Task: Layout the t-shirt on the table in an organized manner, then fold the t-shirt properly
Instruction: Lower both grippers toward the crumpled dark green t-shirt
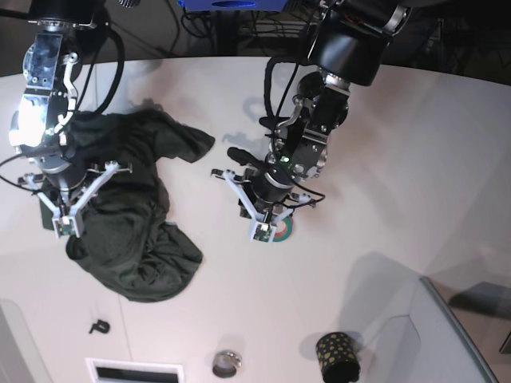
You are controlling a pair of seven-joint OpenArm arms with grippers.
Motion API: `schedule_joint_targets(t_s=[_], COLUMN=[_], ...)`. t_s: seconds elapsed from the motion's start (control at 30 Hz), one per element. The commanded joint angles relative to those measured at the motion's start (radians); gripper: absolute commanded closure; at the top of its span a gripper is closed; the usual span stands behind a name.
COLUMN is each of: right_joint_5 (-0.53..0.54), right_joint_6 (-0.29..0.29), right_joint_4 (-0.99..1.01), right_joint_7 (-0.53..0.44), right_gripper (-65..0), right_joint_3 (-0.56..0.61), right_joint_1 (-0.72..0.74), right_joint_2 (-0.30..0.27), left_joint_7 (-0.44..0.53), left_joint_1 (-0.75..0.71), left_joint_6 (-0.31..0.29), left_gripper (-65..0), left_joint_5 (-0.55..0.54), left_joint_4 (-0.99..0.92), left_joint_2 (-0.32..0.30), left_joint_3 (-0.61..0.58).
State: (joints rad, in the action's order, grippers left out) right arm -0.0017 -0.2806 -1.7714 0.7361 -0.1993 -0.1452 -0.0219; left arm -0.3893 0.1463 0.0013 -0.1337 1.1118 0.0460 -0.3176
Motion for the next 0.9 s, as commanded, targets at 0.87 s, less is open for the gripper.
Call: schedule_joint_targets(t_s=[0.87], right_joint_5=[0.001], right_joint_6=[-0.001], right_joint_4=[-0.109], right_joint_7=[-0.02], right_gripper=[-2.9], right_joint_3=[-0.006], right_joint_1=[-0.058], right_joint_2=[-0.005], left_joint_7=[0.204], left_joint_1=[0.132], left_joint_6=[0.174], left_gripper=[0.0], left_joint_5=[-0.07], left_joint_4=[-0.273], left_joint_2=[-0.061], left_joint_3=[0.223])
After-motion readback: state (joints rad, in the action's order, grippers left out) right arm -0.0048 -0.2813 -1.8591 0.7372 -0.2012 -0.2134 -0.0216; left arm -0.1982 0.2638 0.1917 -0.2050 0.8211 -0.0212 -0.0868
